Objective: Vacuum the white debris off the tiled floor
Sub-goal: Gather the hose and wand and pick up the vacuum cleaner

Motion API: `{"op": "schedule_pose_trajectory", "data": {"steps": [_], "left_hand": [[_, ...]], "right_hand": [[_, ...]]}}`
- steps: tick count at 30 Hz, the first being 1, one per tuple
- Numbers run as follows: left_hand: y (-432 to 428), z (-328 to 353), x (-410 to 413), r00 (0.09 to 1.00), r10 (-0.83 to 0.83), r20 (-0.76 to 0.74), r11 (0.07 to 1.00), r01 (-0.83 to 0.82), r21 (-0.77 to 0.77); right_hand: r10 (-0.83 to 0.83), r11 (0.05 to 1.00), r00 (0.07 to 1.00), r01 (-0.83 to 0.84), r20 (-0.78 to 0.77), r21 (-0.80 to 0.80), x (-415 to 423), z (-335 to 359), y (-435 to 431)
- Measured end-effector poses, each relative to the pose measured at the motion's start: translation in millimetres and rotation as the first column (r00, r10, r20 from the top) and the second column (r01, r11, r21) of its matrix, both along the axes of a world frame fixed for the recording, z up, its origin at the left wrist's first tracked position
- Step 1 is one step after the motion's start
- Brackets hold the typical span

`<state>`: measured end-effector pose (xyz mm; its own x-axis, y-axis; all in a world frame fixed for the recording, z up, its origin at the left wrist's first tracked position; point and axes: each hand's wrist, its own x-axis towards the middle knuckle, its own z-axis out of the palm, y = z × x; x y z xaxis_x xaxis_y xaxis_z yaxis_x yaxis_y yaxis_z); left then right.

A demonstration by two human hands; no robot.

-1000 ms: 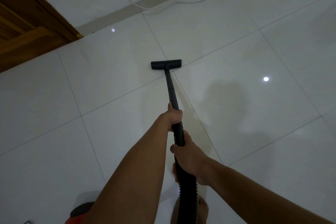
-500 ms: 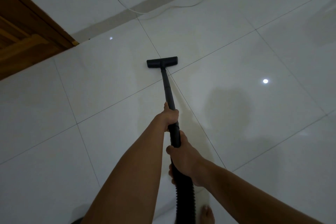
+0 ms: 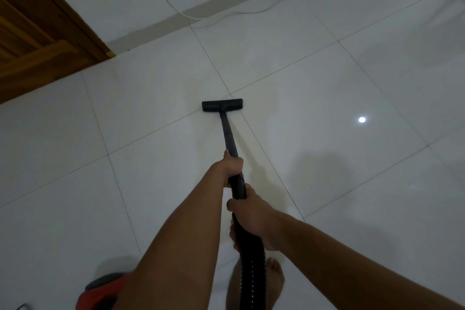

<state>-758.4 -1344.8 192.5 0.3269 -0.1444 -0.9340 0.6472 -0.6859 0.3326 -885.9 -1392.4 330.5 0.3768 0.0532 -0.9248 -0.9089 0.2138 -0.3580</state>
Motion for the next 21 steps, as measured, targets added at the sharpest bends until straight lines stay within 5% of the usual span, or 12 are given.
{"op": "schedule_pose_trajectory", "data": {"steps": [13, 21], "left_hand": [[80.1, 106.8, -147.3, 0.994, 0.105, 0.024, 0.986, -0.101, -0.134], [175.9, 203.4, -174.4, 0.993, 0.056, 0.106, 0.933, -0.014, -0.359]], "right_hand": [[-0.070, 0.993, 0.996, 0.065, 0.047, 0.102, -118.8, 107.1, 53.2], [0.027, 1.000, 0.934, -0.022, 0.355, -0.017, -159.3, 179.3, 111.4]]}}
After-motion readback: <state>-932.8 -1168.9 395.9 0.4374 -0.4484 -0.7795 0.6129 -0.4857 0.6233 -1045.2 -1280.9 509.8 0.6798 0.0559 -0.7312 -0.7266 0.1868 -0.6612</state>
